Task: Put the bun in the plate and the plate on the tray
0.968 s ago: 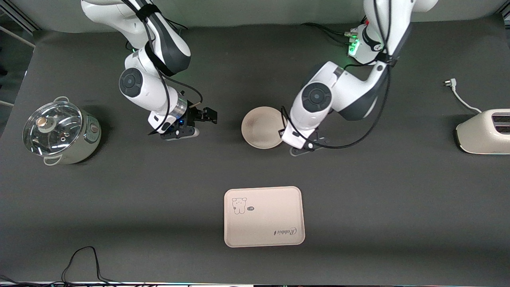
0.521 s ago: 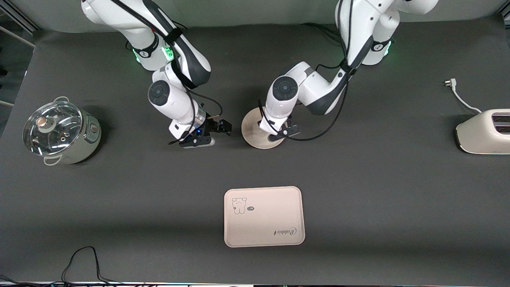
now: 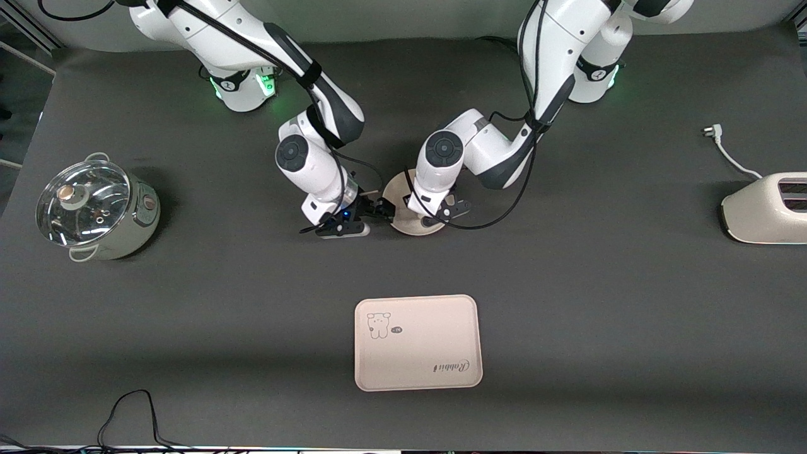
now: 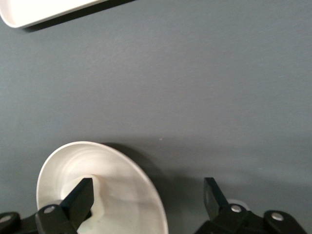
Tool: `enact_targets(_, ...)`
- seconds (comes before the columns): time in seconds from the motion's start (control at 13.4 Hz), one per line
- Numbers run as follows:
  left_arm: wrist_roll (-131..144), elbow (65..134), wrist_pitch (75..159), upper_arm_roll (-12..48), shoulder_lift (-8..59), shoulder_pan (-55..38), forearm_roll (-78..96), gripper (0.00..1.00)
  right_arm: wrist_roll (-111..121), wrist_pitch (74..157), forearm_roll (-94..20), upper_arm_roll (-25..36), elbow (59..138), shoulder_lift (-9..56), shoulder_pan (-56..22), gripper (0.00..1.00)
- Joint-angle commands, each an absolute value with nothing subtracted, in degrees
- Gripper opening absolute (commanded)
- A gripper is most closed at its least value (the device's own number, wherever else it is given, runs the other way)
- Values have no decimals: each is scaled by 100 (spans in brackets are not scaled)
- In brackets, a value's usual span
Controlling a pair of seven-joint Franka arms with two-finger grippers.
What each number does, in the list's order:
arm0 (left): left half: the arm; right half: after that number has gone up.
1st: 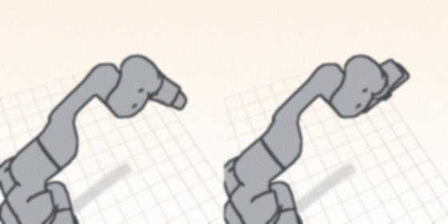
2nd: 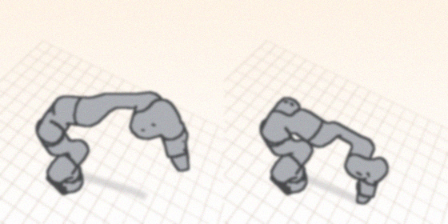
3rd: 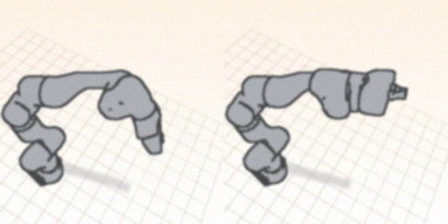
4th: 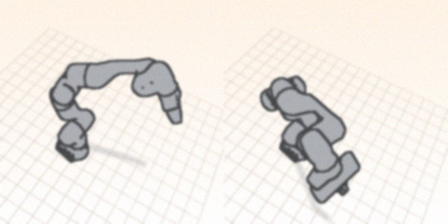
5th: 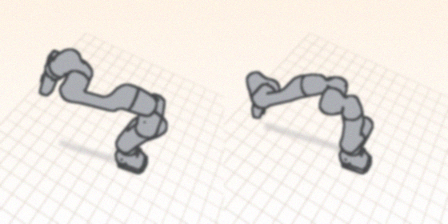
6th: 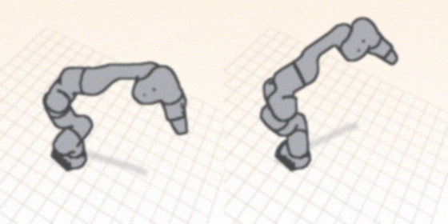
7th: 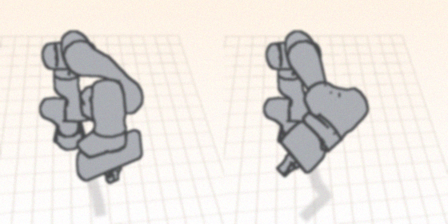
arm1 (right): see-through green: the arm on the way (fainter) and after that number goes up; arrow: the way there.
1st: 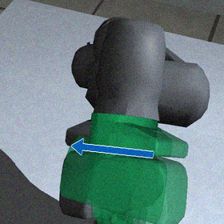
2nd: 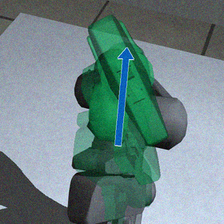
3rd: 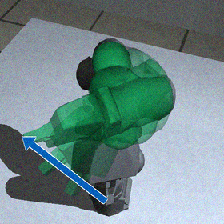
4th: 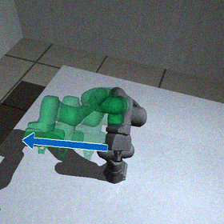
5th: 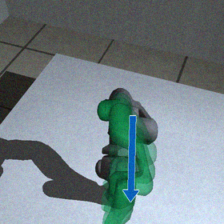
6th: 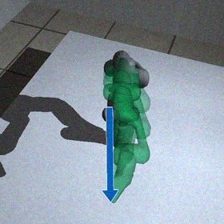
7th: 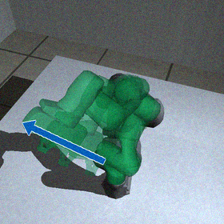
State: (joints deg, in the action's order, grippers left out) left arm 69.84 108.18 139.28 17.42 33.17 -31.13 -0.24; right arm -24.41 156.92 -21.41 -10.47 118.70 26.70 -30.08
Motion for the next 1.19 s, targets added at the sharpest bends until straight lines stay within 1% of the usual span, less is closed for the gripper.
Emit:
enact_targets(0.0, 7163, 10837, 13861, 1688, 3191, -3147, -123, 99, -2488, 15697, -2224, -1002, 11654, 2900, -3146, 100)
enact_targets(0.22, 7128, 10784, 13423, 1644, 2972, -3024, -175, 99, -2461, 15653, -2180, -1002, 11672, 2988, -3182, 100)
enact_targets(0.45, 6822, 10688, 12712, 1644, 2550, -2550, -474, 99, -2461, 15653, -2180, -958, 11803, 2997, -3480, 100)
enact_targets(0.6, 5989, 10574, 12175, 1644, 2216, -2120, -466, 99, -2452, 15662, -2171, -949, 11944, 2997, -3691, 99)
enact_targets(0.74, 5329, 10416, 11736, 1513, 1813, -1794, -404, 99, -2435, 15662, -2145, -914, 12023, 3058, -3831, 87)
enact_targets(0.82, 5022, 10276, 11559, 1207, 1637, -1802, -378, 99, -2313, 15662, -2023, -836, 12023, 3076, -3832, 82)
enact_targets(0.97, 4127, 10126, 11242, 837, 1398, -1793, -299, 99, -2276, 15653, -1969, -826, 12015, 3085, -3823, 75)
enact_targets(1.04, 3704, 10108, 11137, 626, 1293, -1784, -255, 99, -2189, 15645, -1951, -800, 12006, 3076, -3806, 64)
enact_targets(1.12, 3343, 10107, 11040, 450, 1196, -1775, -229, 99, -2128, 15575, -1942, -748, 12006, 3050, -3788, 45)
